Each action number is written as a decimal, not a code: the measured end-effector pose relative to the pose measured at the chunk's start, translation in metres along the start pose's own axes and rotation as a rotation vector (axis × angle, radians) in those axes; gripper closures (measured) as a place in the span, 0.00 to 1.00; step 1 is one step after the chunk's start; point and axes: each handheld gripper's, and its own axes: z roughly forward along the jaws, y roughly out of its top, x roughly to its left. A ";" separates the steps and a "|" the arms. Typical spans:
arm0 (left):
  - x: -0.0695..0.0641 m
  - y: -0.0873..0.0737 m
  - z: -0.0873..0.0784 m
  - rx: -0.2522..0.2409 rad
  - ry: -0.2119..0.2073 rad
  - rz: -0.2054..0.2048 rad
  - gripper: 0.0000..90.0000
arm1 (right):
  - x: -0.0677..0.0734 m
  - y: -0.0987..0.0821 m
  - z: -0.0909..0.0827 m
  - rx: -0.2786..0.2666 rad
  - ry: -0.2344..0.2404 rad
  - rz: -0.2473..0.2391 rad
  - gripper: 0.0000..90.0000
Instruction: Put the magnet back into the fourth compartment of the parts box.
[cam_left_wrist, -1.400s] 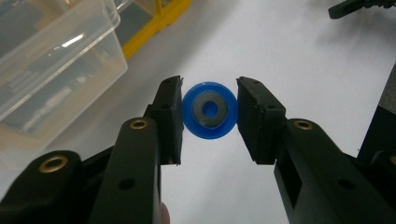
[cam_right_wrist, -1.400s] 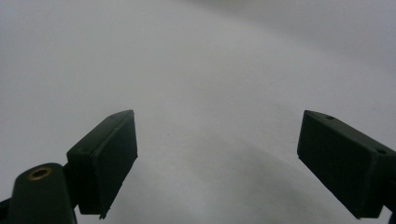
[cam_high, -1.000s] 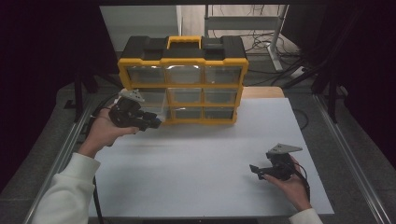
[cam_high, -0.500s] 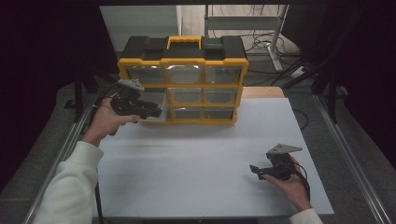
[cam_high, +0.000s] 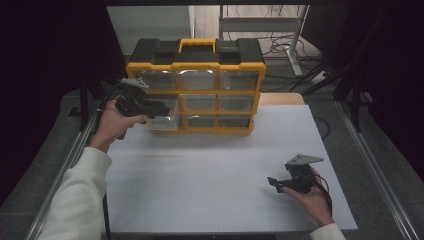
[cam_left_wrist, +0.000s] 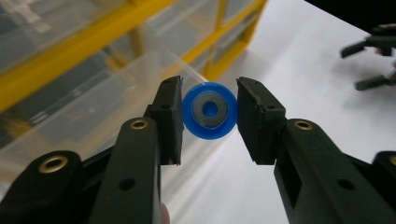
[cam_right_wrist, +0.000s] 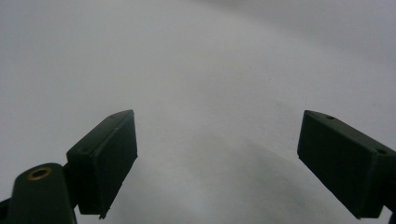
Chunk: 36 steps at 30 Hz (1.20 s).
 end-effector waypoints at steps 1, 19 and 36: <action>0.002 0.000 0.000 -0.006 0.014 -0.001 0.70 | 0.000 0.000 0.000 0.000 0.000 0.000 0.14; 0.004 0.002 0.009 -0.037 0.138 -0.009 0.32 | 0.000 0.000 0.000 0.001 -0.001 -0.001 0.14; -0.025 -0.008 0.000 -0.059 0.008 0.017 0.24 | 0.000 0.000 -0.001 -0.003 -0.007 -0.005 0.14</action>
